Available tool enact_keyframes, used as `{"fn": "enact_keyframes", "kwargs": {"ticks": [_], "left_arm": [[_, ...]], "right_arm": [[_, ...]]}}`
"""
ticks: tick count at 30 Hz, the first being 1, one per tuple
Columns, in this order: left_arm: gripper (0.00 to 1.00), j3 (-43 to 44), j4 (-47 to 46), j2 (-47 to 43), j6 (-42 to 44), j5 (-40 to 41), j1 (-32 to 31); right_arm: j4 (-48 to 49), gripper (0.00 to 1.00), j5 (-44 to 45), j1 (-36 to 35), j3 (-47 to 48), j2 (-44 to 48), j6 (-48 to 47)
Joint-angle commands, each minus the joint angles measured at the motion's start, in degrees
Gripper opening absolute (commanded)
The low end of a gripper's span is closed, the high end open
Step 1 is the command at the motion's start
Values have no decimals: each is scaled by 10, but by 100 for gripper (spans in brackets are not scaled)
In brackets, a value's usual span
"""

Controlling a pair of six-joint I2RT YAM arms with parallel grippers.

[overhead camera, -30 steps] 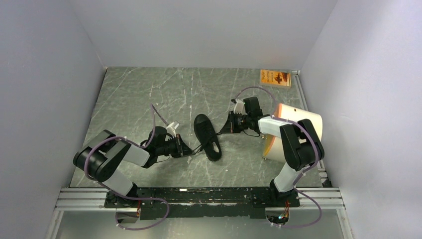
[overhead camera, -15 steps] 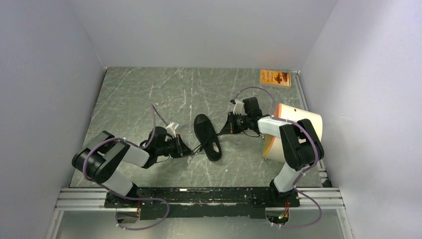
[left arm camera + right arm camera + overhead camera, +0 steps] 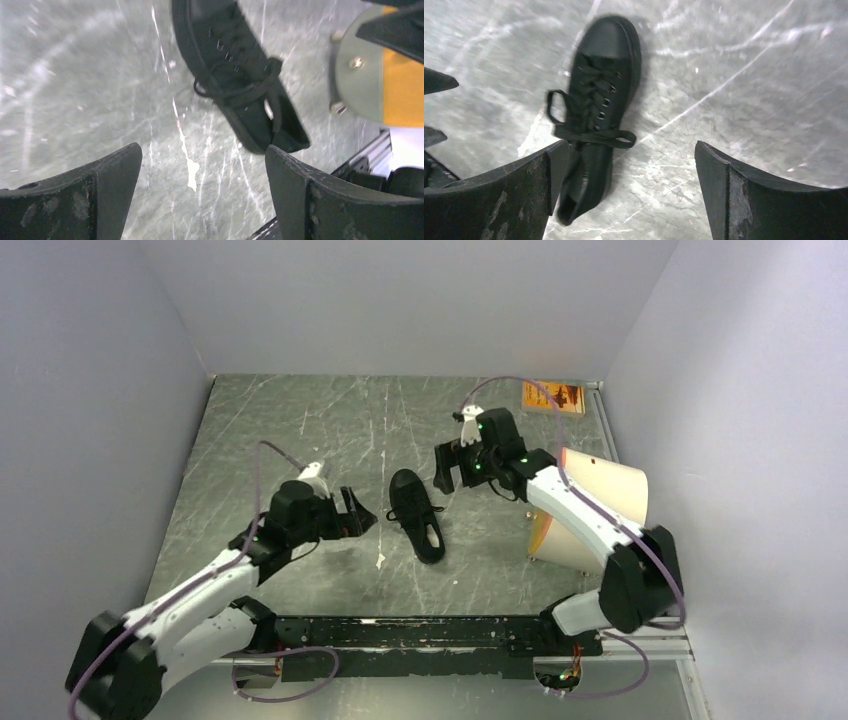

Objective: Tie the shoes

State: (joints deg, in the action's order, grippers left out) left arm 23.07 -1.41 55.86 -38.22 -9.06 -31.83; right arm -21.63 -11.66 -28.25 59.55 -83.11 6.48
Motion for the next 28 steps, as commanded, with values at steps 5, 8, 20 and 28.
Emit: {"fn": "enact_keyframes", "kwargs": {"ticks": [5, 8, 20, 28], "left_arm": [[97, 237, 271, -161, 50, 176, 5], [97, 381, 322, -140, 113, 197, 5], [97, 734, 418, -60, 264, 234, 5], [97, 749, 413, -77, 266, 256, 5]], "right_arm": [[-156, 100, 57, -17, 146, 145, 86], [-191, 100, 50, -18, 206, 189, 74], [-267, 100, 337, -19, 374, 274, 106], [-280, 100, 339, -18, 391, 249, 103]]}}
